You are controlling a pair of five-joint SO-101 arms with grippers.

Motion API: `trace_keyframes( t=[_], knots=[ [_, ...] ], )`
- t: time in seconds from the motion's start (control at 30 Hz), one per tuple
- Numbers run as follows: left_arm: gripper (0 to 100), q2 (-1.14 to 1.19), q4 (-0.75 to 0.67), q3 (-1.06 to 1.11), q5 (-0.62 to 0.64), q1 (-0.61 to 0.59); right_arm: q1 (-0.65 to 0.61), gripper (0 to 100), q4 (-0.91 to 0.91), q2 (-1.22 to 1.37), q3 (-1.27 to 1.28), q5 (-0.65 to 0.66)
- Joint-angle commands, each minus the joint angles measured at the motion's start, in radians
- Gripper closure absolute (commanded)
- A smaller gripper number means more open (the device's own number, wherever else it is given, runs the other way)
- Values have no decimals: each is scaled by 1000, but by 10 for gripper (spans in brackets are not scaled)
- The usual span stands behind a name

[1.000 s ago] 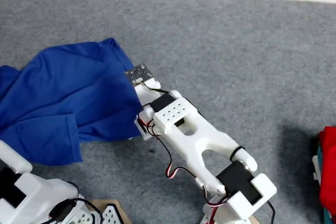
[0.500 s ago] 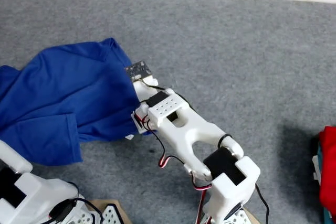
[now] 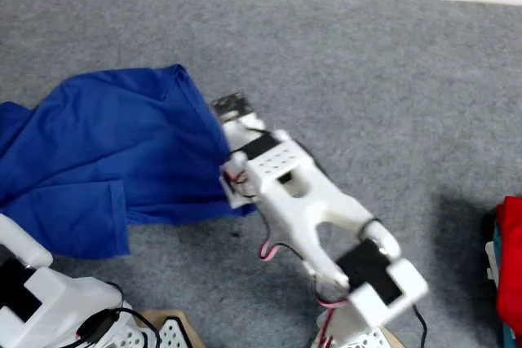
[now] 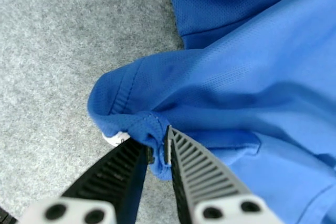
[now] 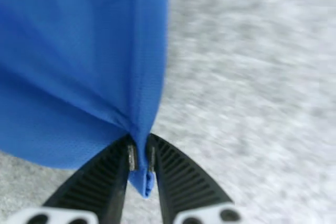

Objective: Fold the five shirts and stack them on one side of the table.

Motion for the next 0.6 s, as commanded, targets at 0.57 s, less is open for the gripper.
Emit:
trace_keyframes(
  t=[0.57],
  knots=[
    [990, -44, -46, -7, 97, 81, 134, 992, -236, -1066, 605, 117]
  ],
)
